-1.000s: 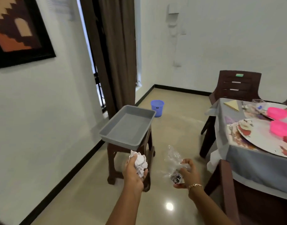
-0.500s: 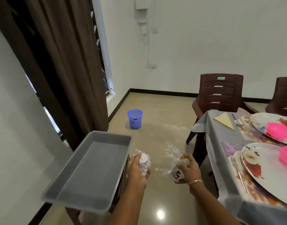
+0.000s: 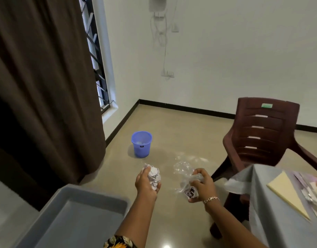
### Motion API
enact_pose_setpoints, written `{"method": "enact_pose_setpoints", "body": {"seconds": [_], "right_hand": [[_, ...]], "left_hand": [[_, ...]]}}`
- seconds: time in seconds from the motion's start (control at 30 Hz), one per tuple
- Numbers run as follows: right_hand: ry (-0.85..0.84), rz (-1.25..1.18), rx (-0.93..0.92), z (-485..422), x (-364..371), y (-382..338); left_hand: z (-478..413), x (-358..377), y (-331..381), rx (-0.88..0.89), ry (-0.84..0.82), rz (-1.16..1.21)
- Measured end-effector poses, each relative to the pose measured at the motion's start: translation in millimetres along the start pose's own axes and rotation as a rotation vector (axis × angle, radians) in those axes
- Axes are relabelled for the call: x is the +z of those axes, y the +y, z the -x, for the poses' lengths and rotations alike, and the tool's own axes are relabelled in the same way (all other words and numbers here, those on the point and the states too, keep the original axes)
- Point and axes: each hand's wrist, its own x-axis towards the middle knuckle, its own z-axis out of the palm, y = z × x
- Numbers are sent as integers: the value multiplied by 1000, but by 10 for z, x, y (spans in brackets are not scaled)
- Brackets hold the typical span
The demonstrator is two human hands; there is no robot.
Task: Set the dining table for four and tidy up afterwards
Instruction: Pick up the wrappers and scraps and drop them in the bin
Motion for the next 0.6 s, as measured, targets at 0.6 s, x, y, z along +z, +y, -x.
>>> {"method": "enact_pose_setpoints", "body": {"seconds": [0.6], "right_hand": [[-200,75,77,-4147,999,-1036]], "left_hand": [[-3243,1918,1360,33,176,79]]}}
